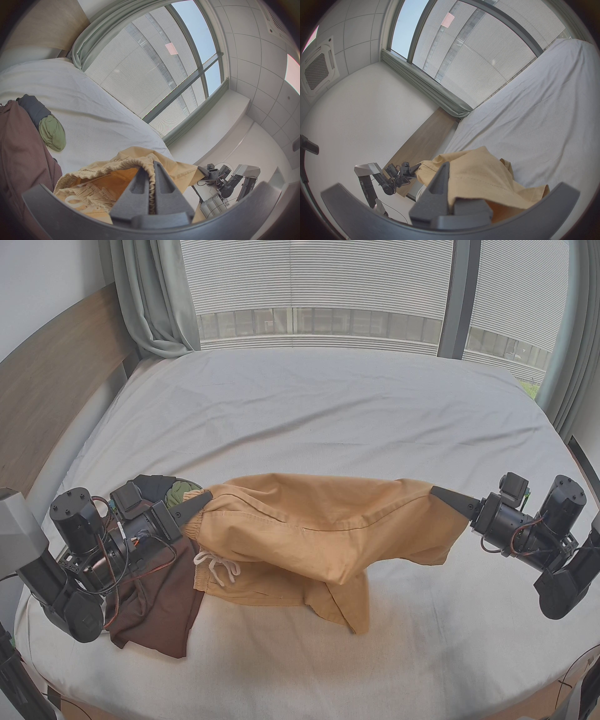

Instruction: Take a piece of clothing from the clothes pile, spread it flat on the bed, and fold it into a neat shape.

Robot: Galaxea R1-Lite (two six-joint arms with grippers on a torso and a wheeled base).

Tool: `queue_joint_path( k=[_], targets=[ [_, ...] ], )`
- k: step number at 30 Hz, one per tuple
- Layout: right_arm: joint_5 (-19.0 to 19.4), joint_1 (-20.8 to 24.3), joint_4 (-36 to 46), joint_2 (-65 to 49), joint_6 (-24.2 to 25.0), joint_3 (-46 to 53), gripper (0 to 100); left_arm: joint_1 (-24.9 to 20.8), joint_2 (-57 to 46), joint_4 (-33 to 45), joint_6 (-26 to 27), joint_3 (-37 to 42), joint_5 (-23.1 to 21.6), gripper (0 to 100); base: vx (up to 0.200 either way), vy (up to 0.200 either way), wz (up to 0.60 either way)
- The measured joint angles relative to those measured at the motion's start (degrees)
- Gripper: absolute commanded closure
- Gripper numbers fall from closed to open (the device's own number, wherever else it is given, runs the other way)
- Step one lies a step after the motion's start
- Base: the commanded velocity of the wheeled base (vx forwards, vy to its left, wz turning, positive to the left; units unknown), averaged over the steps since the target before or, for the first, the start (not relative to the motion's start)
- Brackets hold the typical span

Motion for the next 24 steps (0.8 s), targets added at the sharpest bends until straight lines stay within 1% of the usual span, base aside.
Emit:
queue_joint_path(
  k=[7,13,20,24],
  targets=[
    [0.30,-0.72,0.30,-3.28,0.63,-0.06,100,-0.29,-1.61,0.02,-0.15,0.89,-0.18,100,0.000,0.000,0.00],
    [0.62,-2.28,0.30,-4.99,1.83,-0.48,100,-0.33,-3.83,0.00,-0.44,1.50,-1.58,100,0.000,0.000,0.00],
    [3.69,-6.17,0.28,-7.28,4.75,-1.13,100,0.20,-5.46,0.00,-0.59,2.18,-3.96,100,0.000,0.000,0.00],
    [4.35,-8.55,0.27,-8.08,5.34,-1.62,100,0.52,-5.96,-0.04,-0.57,2.54,-5.11,100,0.000,0.000,0.00]
  ],
)
